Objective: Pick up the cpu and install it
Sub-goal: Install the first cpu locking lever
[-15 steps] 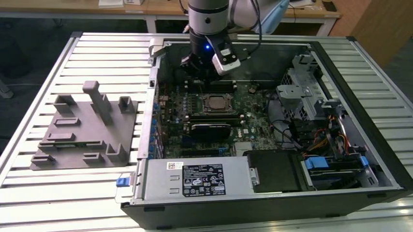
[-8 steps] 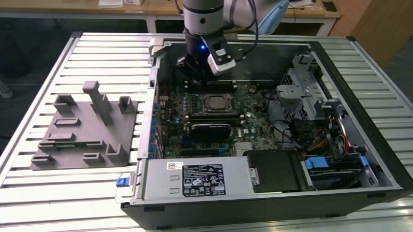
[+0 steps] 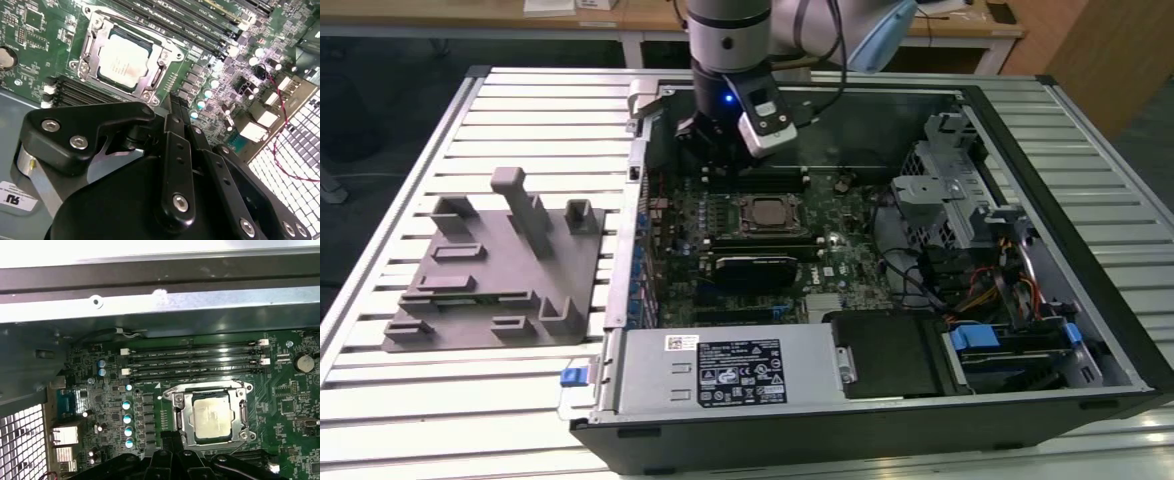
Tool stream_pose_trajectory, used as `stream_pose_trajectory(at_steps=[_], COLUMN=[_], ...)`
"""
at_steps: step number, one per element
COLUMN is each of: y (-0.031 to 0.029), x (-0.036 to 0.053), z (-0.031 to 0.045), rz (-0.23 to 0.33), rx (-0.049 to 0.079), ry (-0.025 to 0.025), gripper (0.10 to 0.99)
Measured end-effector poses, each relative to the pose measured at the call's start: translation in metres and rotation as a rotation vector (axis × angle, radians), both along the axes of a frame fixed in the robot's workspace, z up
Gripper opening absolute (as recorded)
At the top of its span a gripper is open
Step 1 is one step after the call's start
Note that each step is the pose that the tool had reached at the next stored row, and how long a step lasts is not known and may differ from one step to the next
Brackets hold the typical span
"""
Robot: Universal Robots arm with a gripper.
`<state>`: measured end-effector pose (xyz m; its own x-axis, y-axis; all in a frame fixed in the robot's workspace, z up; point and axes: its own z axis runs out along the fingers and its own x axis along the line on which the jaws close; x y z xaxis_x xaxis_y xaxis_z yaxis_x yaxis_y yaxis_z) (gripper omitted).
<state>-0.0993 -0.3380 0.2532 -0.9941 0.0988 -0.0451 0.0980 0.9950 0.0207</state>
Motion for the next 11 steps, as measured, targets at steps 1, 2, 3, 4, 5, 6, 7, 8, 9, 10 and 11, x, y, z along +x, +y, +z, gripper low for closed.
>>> stream_pose_trajectory(at_steps=[1,2,3,4,5,6,7,8,9,10,11], y=[-0.0001,-0.0001,-0.0001,-0.0001,-0.0001,-0.0002,-0.0003,-0.0005,-0.0007,-0.0009,-0.0012], x=[-0.0004,-0.0005,-0.0005,-0.0006,-0.0007,-0.0013,-0.0017,-0.0022,-0.0027,-0.0030,-0.0031], z=[0.0000,0.0000,0.0000,0.0000,0.0000,0.0000,-0.0001,-0.0003,-0.0005,-0.0006,-0.0009], rz=[0.000,0.000,0.000,0.000,0.000,0.000,0.000,0.000,0.000,0.000,0.000], rx=[0.000,0.000,0.000,0.000,0.000,0.002,0.007,0.011,0.017,0.023,0.032], ry=[-0.0001,0.0000,0.0000,0.0001,0.0002,0.0002,0.0001,0.0001,0.0002,0.0007,0.0014], gripper=[0.106,0.106,0.106,0.106,0.106,0.106,0.106,0.106,0.106,0.106,0.106])
